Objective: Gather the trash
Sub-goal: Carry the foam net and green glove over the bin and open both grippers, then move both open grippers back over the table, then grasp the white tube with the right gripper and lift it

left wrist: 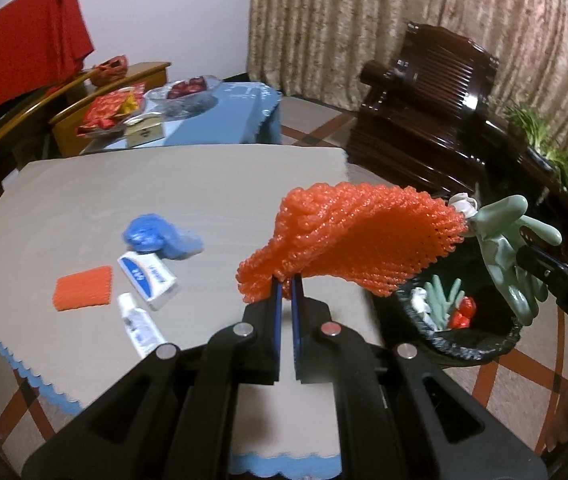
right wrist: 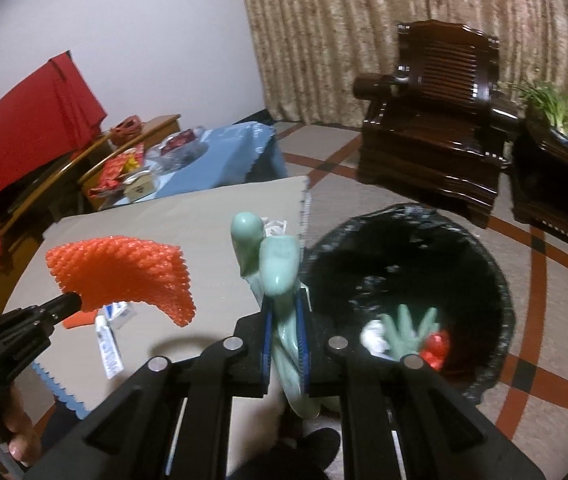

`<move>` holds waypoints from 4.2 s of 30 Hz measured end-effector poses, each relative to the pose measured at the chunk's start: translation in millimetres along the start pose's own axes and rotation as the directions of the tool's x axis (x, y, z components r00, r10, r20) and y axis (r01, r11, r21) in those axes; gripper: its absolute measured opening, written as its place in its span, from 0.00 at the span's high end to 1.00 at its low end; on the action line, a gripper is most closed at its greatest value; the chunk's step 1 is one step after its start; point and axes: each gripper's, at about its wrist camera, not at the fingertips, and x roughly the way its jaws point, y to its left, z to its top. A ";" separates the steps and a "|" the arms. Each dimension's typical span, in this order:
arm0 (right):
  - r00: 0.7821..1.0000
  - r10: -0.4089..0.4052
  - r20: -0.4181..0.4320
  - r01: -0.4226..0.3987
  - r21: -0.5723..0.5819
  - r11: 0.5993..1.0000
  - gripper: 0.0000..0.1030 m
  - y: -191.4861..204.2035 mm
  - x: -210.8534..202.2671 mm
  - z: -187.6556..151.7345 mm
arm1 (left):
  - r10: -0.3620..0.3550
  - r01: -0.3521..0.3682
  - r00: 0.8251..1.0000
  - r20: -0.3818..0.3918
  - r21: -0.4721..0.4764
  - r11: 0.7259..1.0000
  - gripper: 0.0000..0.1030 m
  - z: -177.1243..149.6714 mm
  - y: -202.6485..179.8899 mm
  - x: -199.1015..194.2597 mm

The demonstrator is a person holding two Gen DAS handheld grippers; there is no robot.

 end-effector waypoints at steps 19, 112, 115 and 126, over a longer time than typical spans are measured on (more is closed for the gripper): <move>0.995 -0.098 0.001 0.098 0.094 0.991 0.90 -96.7 12.7 3.0 | -0.087 0.089 0.996 -0.020 0.104 0.991 0.96 18.6 -117.2 41.0; 0.967 0.182 -0.177 -0.222 -0.236 0.946 0.54 266.4 92.0 -77.7 | 0.296 -0.288 0.955 0.003 -0.212 0.934 0.30 -81.3 283.2 -12.9; 0.965 0.183 -0.191 -0.229 -0.259 0.938 0.54 285.9 106.4 -85.0 | 0.289 -0.283 0.957 -0.003 -0.213 0.935 0.30 -85.7 292.7 -4.1; 0.955 0.184 -0.233 -0.252 -0.309 0.917 0.54 332.8 159.7 -111.5 | 0.265 -0.262 0.964 -0.019 -0.218 0.940 0.30 -89.9 322.4 32.8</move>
